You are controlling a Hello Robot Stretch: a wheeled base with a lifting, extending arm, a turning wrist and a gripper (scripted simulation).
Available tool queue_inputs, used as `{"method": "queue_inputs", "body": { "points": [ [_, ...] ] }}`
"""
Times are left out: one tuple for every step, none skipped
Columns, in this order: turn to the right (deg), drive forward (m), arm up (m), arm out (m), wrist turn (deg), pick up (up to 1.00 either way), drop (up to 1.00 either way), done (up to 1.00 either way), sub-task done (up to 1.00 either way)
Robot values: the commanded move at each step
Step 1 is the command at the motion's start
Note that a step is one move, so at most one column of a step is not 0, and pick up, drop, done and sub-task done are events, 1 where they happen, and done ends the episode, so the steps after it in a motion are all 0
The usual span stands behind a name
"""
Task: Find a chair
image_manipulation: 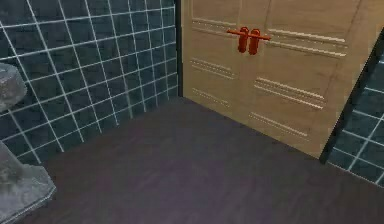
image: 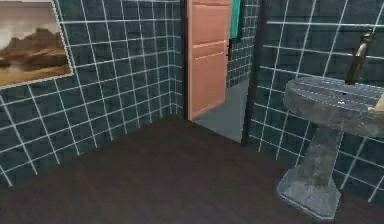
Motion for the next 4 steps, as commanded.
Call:
{"method": "queue_inputs", "body": {
  "points": [
    [0.0, 1.0, 0.0, 0.0, 0.0, 0.0, 0.0, 0.0, 0.0],
    [0.0, 1.0, 0.0, 0.0, 0.0, 0.0, 0.0, 0.0, 0.0],
    [6.0, 0.0, 0.0, 0.0, 0.0, 0.0, 0.0, 0.0, 0.0],
    [0.0, 0.25, 0.0, 0.0, 0.0, 0.0, 0.0, 0.0, 0.0]
  ]
}}
